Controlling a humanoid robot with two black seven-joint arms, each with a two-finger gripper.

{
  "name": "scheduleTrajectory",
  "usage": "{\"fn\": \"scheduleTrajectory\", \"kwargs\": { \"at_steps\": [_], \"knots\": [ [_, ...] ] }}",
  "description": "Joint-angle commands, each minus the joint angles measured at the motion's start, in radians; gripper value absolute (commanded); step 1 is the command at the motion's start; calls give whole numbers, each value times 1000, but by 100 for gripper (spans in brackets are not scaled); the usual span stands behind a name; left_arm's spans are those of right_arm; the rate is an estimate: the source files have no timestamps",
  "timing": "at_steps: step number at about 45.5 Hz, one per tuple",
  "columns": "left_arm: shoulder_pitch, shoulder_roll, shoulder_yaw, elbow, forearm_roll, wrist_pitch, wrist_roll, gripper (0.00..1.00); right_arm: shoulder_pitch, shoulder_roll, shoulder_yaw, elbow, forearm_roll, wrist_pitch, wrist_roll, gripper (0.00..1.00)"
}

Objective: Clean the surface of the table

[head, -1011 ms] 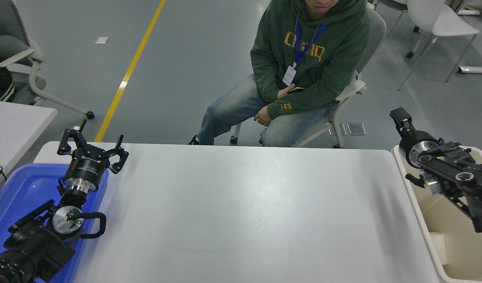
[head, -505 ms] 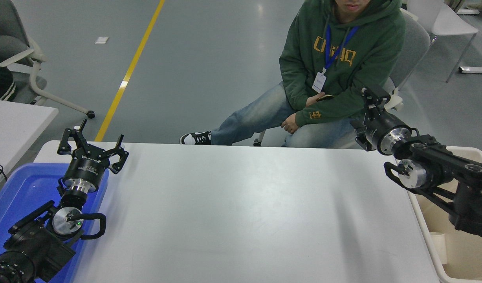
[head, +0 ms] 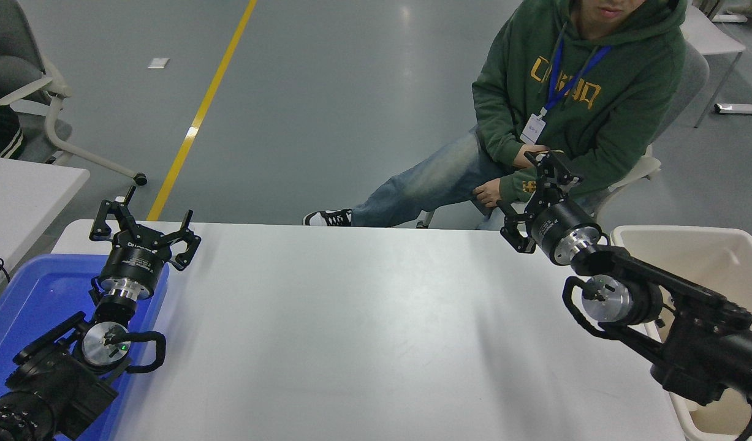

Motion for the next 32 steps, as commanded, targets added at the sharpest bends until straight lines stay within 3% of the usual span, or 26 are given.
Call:
{"fn": "scheduleTrajectory", "kwargs": {
  "at_steps": [1, 32],
  "knots": [
    [-1, 0, 0, 0, 0, 0, 0, 100, -45, 167, 55, -175, 5, 20, 13, 98],
    [0, 0, 0, 0, 0, 0, 0, 100, -56, 224, 55, -272, -10, 40, 50, 98]
  ]
}}
